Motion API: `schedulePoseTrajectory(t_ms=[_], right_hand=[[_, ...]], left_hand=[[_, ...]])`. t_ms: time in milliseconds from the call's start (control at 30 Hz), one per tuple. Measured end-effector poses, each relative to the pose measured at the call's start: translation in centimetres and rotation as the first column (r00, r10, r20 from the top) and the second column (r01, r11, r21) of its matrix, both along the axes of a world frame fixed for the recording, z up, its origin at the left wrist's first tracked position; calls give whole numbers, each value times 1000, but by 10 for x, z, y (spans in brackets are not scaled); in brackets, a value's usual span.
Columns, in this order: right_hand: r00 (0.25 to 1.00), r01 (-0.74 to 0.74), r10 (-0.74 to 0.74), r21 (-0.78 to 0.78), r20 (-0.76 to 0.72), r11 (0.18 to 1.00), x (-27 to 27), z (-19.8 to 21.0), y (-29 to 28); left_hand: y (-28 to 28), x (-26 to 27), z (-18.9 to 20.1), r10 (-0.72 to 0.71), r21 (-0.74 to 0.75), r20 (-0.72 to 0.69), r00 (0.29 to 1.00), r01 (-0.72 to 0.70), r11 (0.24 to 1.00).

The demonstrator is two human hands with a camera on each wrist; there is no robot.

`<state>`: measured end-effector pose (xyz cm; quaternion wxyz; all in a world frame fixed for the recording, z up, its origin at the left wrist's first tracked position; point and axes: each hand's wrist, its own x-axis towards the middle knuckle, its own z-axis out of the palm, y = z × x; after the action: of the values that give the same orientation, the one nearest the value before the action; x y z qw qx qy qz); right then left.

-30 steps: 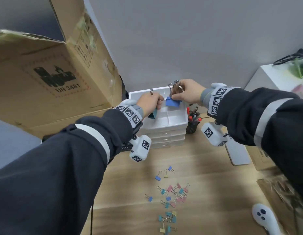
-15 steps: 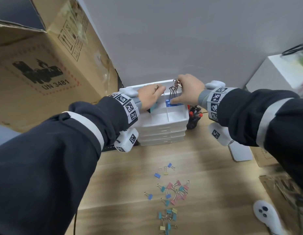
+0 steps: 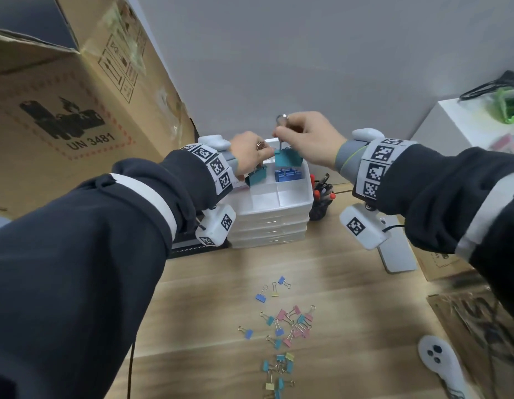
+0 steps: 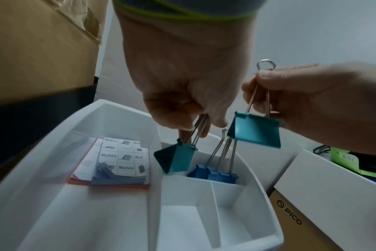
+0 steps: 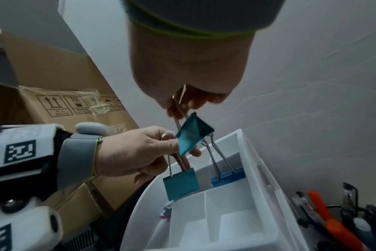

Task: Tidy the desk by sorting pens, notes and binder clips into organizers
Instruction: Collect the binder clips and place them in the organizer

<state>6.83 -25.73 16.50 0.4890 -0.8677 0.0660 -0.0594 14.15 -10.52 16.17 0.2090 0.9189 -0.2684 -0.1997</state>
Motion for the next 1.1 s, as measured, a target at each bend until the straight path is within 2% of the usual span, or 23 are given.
schedulePoseTrajectory(t_ms=[133,233,367,633,767,867,933,1033,1100], right_hand=[[980,-182,168,-143,-108,973,-1,-1,5],[974,-218,195,-243,-113,945,1,-3,10],[967,-252,220,-352,-130,901,6,-4,18],[993,-118,120,-399,-18,910,14,-19,25],[997,-70,79,-396,7,916,16,-27,30],[997,-59,73,-328,31,943,15,-29,31],[997,-69,76,-294,12,953,14,-30,32],[997,-70,76,-331,5,941,13,-31,32],[997,-70,80,-353,12,933,11,-30,32]], left_hand=[[3,2,7,39,-44,-161,986,-47,998],[6,4,9,10,-63,-238,971,-26,998],[8,13,6,-8,-104,-262,965,-20,994],[3,22,1,46,-265,-314,948,-134,955],[0,22,1,55,-207,-258,965,-111,972],[-1,23,2,66,-158,-223,973,-103,982],[-1,23,0,72,-132,-241,968,-106,986],[1,21,-5,106,-98,-309,945,-143,985],[1,19,-7,123,-104,-305,944,-162,981]])
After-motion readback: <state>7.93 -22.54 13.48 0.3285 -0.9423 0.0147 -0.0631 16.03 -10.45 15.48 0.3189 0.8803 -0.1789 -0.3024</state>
